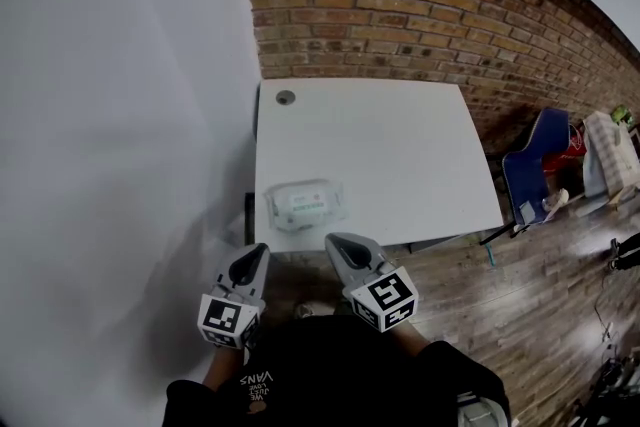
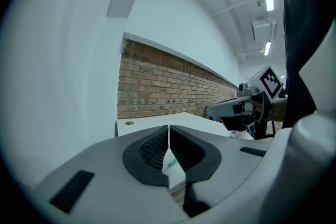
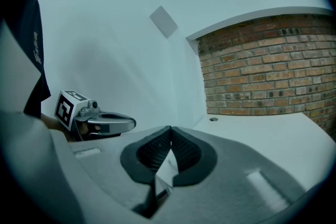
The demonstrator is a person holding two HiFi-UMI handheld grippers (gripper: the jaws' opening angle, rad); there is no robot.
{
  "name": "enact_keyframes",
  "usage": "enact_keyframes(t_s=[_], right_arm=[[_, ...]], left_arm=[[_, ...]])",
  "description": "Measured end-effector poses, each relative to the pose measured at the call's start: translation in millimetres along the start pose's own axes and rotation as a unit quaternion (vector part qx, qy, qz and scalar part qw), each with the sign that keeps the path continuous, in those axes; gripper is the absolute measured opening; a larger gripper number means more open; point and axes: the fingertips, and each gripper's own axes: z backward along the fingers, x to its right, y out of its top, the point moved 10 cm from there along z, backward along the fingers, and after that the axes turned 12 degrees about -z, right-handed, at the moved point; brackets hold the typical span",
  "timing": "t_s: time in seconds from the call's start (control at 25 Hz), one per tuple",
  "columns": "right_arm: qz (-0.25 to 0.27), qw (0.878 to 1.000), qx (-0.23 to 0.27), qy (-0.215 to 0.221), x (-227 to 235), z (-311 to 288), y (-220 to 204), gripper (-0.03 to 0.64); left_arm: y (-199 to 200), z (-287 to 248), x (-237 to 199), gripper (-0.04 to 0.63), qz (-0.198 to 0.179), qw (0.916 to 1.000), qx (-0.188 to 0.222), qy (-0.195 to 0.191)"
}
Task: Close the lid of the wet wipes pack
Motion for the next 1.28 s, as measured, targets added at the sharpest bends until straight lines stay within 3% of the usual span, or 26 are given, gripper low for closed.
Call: enact_keyframes(t_s=[0.52, 1.28], right_arm=[[0.005, 1.000, -0.007, -0.002, -4.8, 3.2, -5.8, -0.003], [0.025, 0.999, -0.024, -0.008, -11.0, 4.1, -7.6, -0.003]], left_arm=[[-0.6, 4.2, 9.1, 0.013, 0.008, 0.9999, 0.011, -0.001], [1.8, 4.2, 15.1, 0.012, -0.010, 0.9997, 0.012, -0.018]])
